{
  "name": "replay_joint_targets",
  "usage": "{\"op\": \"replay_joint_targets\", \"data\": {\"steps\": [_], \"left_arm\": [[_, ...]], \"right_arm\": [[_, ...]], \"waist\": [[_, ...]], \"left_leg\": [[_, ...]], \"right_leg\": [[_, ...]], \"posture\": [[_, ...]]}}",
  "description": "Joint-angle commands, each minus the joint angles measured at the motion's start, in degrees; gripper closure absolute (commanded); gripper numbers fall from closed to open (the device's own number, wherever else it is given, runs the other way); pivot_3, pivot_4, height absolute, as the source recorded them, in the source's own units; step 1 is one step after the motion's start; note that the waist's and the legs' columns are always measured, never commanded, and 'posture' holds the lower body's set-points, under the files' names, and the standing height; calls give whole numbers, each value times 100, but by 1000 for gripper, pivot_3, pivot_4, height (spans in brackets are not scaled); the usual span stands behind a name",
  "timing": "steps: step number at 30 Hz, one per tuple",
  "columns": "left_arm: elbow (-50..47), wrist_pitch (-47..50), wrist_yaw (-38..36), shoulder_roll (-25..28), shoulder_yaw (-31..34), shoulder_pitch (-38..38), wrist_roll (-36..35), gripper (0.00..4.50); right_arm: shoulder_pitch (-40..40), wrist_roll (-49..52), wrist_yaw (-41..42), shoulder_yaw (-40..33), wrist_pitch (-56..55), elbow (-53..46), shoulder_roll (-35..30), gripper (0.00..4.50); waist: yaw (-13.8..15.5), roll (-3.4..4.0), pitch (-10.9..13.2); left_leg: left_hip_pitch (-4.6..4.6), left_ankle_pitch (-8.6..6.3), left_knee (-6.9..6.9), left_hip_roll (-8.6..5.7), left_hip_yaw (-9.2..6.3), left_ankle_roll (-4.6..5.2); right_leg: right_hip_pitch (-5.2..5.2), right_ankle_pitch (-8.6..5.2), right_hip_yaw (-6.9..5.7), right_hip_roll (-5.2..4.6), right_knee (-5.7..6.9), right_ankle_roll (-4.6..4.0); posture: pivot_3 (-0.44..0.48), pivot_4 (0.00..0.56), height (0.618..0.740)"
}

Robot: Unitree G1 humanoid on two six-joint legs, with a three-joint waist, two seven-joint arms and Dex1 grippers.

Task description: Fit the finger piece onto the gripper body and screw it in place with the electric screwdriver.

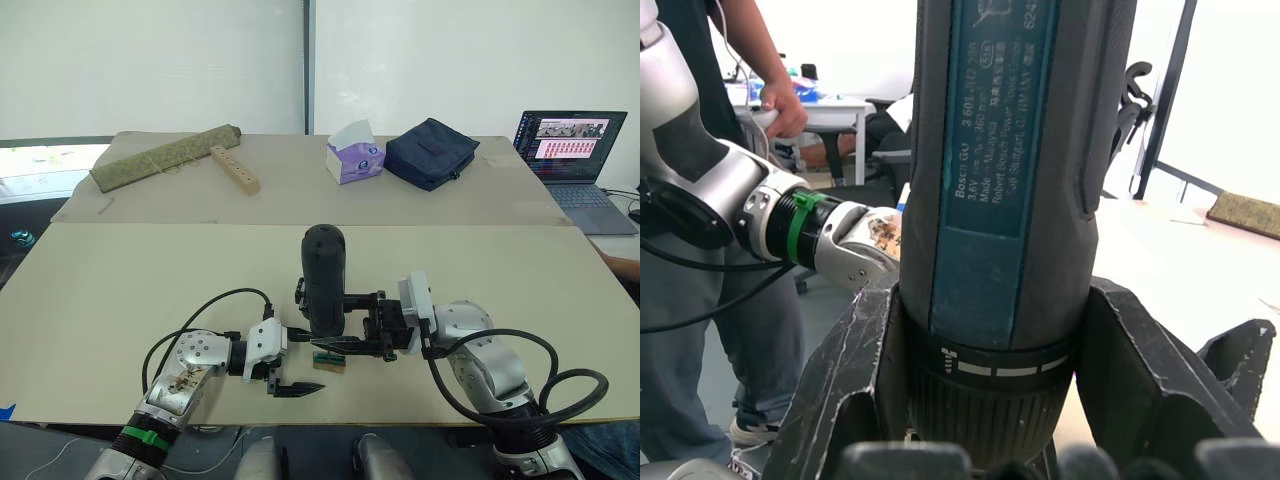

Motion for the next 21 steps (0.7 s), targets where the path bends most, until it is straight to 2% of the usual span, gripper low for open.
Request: {"op": "replay_joint_targets", "data": {"steps": [1,14,21], "left_arm": [[-125,172,18,84,113,90,-138,25],[-910,312,-339,565,657,461,-890,25],[-1538,522,-372,755,1339,859,-1674,25]], "right_arm": [[-173,257,1,-90,-20,-318,28,2578],[-549,724,-294,-275,478,-654,70,2578],[-763,996,-456,-406,779,-881,-35,2578]], "waist": [[-20,-1,0],[-35,-11,8],[-37,-24,17]], "left_leg": [[-2,0,0,0,0,0],[-18,0,0,4,-2,0],[-19,0,0,7,-4,0]], "right_leg": [[-1,0,0,0,0,0],[-16,0,-1,1,-2,0],[-19,0,-3,0,-1,-2]], "posture": [[0,150,740],[0,150,740],[0,150,740]]}}
